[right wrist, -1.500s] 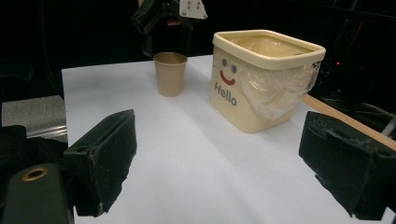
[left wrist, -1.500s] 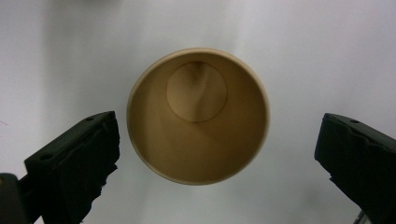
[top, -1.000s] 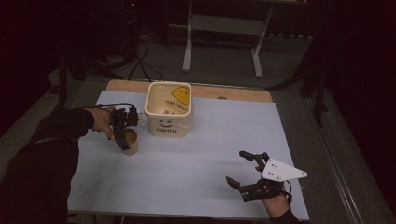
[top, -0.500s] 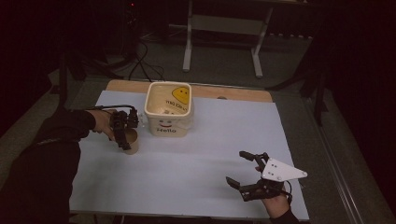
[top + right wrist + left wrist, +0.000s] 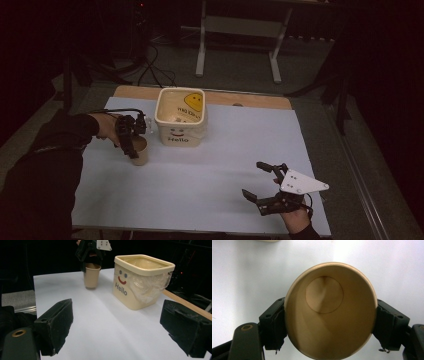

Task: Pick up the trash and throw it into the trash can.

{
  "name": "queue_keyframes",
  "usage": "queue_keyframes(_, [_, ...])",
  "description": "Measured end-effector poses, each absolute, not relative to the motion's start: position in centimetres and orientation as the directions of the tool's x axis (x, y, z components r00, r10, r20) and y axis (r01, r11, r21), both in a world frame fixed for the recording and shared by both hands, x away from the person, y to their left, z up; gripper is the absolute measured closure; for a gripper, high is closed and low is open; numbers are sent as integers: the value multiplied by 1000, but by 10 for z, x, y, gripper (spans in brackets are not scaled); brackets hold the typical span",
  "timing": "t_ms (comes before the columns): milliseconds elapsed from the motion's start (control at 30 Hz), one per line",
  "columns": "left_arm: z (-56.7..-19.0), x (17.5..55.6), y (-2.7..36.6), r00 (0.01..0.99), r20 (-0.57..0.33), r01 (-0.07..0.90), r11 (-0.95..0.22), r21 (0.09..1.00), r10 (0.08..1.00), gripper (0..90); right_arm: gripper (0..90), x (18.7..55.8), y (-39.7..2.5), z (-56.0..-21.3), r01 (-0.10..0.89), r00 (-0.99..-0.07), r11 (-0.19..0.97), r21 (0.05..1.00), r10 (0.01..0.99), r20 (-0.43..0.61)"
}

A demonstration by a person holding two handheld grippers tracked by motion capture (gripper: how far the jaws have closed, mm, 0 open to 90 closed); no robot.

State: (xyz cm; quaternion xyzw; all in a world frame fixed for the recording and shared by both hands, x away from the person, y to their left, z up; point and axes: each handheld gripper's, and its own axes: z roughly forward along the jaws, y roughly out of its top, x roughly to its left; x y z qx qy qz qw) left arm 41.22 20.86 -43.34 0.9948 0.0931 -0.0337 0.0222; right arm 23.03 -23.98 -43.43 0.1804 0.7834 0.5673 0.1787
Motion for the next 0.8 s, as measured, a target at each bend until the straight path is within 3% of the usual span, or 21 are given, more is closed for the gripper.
queue_keyframes(333, [-397,406,203,984,-72,170,-981,88,164,249,112,231,-240,-434,78,-870,291,953,487,-78])
queue_keyframes(800, [-354,398,196,988,-62,146,-985,92,140,258,112,231,-241,-435,85,-869,290,953,490,-72])
